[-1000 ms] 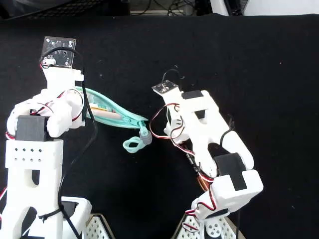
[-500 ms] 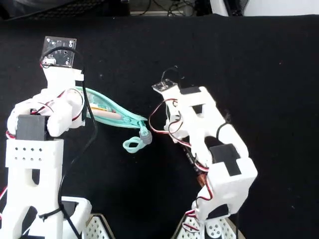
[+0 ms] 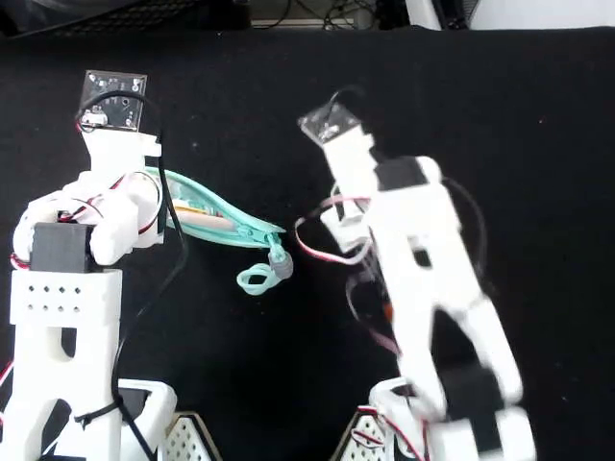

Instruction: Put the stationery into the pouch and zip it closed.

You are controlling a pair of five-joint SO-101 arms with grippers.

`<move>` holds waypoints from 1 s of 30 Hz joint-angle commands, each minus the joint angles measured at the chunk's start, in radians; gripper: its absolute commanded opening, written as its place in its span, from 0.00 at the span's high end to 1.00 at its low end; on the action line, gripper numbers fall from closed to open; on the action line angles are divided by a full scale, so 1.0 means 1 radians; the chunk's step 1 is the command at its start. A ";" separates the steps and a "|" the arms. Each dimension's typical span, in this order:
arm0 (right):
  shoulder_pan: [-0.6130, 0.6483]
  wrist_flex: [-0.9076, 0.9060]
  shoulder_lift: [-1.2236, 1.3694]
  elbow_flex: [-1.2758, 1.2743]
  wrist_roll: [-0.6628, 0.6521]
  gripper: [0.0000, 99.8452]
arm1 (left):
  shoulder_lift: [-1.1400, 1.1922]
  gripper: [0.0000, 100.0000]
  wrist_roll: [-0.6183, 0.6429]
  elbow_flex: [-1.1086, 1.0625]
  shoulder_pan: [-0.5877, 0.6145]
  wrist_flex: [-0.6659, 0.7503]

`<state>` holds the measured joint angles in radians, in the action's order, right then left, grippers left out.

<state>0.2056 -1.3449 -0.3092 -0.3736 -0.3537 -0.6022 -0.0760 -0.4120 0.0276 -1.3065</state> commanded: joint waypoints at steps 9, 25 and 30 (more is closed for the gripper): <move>0.183 0.224 -0.733 0.028 0.144 0.99 | 0.021 0.97 0.006 -0.062 -0.008 -0.003; 0.637 0.621 -1.033 -0.056 0.137 0.99 | 0.018 0.97 0.006 -0.062 -0.010 -0.006; 0.638 0.864 -0.975 -0.255 0.137 0.99 | 0.015 0.97 0.006 -0.062 -0.008 -0.008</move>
<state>0.8301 -0.6191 -1.3418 -0.5455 -0.2186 -0.6022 -0.0760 -0.4120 0.0276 -1.3065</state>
